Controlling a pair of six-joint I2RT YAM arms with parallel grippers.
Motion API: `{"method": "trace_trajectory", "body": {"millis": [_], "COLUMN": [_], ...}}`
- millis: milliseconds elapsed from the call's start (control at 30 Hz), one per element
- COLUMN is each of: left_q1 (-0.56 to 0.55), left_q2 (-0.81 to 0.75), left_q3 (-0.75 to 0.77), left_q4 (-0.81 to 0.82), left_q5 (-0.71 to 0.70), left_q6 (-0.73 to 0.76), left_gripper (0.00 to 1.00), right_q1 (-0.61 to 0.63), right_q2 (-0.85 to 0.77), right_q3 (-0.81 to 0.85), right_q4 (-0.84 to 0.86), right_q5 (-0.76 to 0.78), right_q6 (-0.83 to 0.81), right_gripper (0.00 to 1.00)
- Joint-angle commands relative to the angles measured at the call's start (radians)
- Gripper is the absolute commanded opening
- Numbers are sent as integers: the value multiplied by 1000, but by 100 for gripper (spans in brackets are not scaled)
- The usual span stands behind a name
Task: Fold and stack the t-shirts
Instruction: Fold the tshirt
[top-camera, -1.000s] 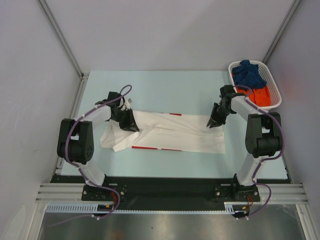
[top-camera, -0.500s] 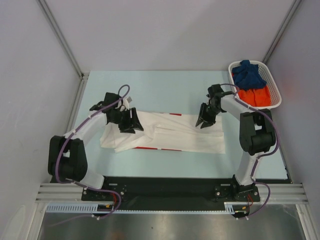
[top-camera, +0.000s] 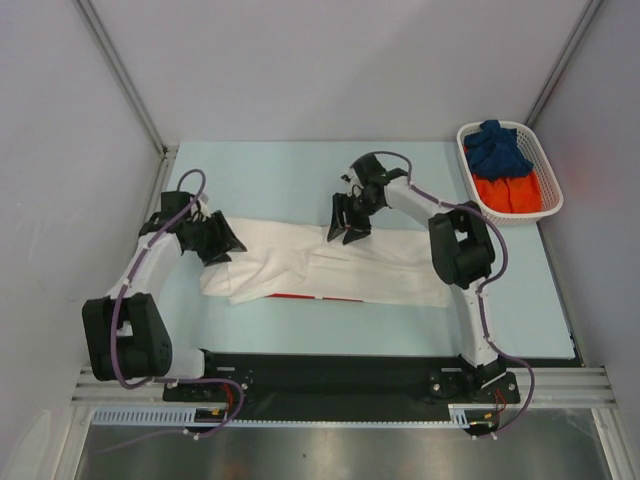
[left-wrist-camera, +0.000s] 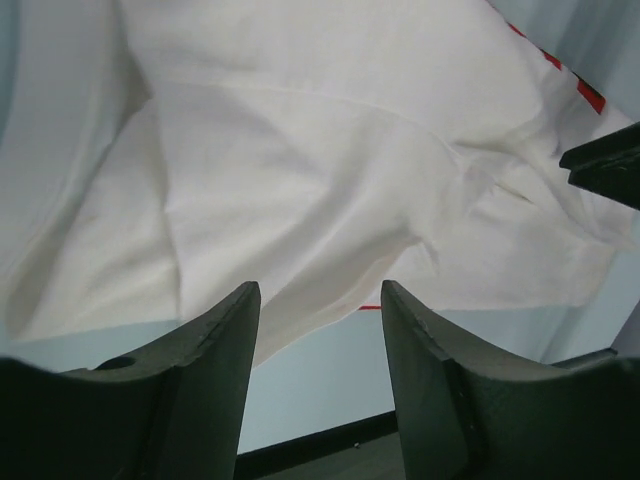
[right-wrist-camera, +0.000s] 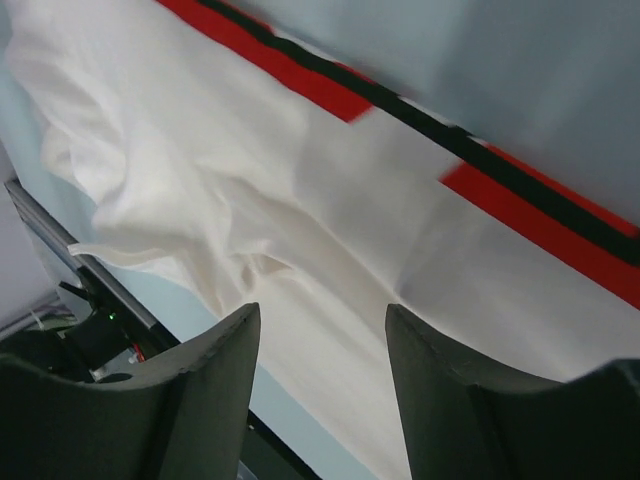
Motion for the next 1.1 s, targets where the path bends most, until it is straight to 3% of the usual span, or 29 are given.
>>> {"method": "trace_trajectory", "body": {"millis": [0, 133, 267, 467, 567, 733, 833, 867, 1067], "left_q1": [58, 98, 121, 127, 132, 130, 132, 130, 127], "left_q2": [-81, -112, -155, -165, -113, 35, 127, 184, 295], "left_q3": [-46, -105, -131, -169, -139, -41, 16, 29, 84], "left_q4": [-18, -23, -35, 46, 126, 228, 247, 248, 276], "left_q5": [-73, -58, -44, -23, -6, 63, 114, 122, 145], "left_q6": [-75, -120, -98, -120, -118, -126, -144, -150, -186], "left_gripper": [57, 56, 56, 57, 57, 47, 40, 38, 36], "right_q1": [63, 120, 161, 195, 194, 174, 160, 157, 154], "right_q2": [60, 127, 153, 158, 141, 118, 132, 139, 149], "right_q3": [157, 258, 268, 252, 235, 243, 258, 280, 300], "right_q4": [-36, -46, -29, -38, -23, 28, 51, 46, 34], "right_q5": [-74, -104, -132, -57, -16, -28, -37, -48, -55], "right_q6": [-74, -77, -54, -39, -17, 44, 64, 72, 75], "right_gripper": [60, 59, 59, 56, 51, 39, 37, 32, 23]}}
